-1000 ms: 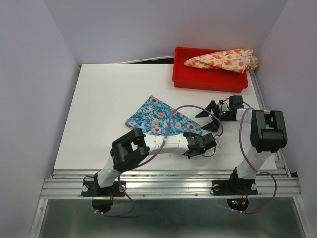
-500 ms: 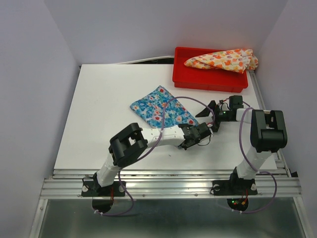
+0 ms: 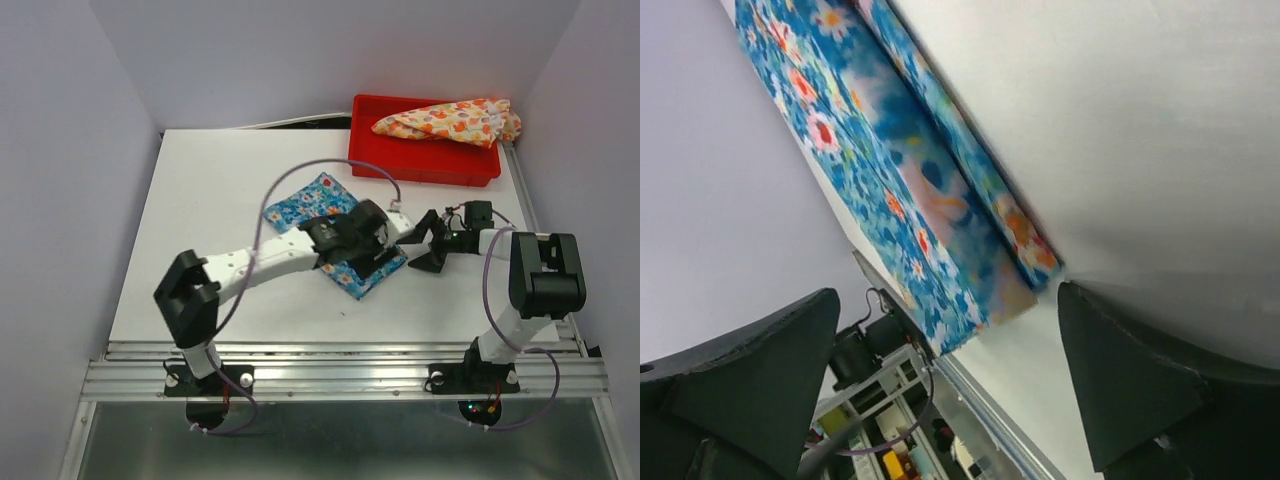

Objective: Fold and stack the skirts
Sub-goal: Fold the skirt

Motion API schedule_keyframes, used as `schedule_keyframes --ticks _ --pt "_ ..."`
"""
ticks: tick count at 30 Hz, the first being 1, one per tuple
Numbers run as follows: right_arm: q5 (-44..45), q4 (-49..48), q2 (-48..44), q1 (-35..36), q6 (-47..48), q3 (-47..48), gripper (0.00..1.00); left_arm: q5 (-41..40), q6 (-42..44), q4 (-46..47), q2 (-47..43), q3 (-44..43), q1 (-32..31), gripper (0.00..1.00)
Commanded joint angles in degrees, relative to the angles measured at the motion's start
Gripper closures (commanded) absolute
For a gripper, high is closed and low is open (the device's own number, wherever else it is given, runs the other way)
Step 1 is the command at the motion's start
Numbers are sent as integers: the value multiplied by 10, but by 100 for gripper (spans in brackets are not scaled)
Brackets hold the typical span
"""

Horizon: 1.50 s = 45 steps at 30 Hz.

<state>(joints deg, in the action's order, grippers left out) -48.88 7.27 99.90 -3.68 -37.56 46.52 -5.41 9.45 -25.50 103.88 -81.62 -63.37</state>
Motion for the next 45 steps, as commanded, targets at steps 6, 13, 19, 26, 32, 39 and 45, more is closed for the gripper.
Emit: schedule_keyframes --ticks 6,13,19,26,32,39,45 --pt "24 -117 -104 47 -41 -121 35 205 -67 58 -198 75 299 14" --pt "15 -92 -93 118 27 -65 48 313 -131 52 -146 145 491 33" --pt "48 190 -113 118 257 118 48 366 -202 136 -128 221 508 42" --pt "178 190 -43 118 317 210 29 393 -209 149 -23 180 509 47" --pt "131 177 64 118 315 255 12 398 -210 156 46 124 512 52" --pt "123 158 144 135 308 273 21 387 -189 149 98 79 532 58" --pt "75 116 147 155 247 221 74 348 -130 127 112 32 555 57"
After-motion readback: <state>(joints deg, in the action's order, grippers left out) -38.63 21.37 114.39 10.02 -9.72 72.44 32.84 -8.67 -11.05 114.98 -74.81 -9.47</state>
